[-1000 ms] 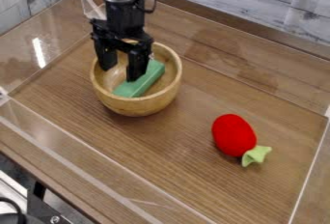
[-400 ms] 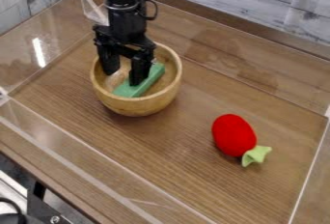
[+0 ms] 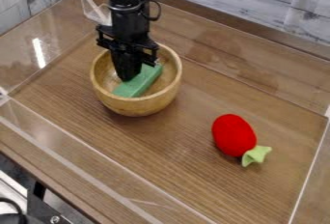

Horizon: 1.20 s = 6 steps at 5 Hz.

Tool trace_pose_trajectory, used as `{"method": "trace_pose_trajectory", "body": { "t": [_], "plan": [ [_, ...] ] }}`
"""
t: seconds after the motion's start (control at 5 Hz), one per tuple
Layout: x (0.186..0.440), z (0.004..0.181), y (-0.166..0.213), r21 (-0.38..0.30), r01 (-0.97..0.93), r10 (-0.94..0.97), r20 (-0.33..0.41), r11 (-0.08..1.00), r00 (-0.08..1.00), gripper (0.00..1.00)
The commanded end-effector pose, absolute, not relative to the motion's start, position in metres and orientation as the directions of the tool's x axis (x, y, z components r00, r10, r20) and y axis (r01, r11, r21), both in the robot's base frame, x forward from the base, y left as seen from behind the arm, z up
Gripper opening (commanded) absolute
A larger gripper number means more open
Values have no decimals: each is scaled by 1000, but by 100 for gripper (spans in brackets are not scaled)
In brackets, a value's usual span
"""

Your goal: Put the green object in the brown bowl

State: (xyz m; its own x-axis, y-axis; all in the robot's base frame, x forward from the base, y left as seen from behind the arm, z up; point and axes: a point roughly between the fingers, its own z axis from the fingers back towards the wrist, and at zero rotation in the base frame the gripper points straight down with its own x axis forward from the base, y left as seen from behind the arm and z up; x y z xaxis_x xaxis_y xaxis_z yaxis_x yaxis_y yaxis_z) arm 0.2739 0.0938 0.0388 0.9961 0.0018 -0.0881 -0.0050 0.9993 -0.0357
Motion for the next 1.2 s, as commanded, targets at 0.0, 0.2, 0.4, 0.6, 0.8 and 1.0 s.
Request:
{"method": "trace_pose_trajectory", "body": {
  "t": [0.0,0.2,0.4,0.6,0.8,1.0],
  "plan": [
    [278,49,85,-50,-5,1,-79,999,997,100],
    [284,61,76,-71,-9,5,-61,997,998,100],
    [287,81,70,-89,-2,0,-30,996,1000,100],
    [290,107,63,-104,6,-5,16,995,1000,100],
    [293,130,55,-121,-63,69,44,991,997,100],
    [294,140,42,-140,-121,129,51,983,990,100]
  ]
}}
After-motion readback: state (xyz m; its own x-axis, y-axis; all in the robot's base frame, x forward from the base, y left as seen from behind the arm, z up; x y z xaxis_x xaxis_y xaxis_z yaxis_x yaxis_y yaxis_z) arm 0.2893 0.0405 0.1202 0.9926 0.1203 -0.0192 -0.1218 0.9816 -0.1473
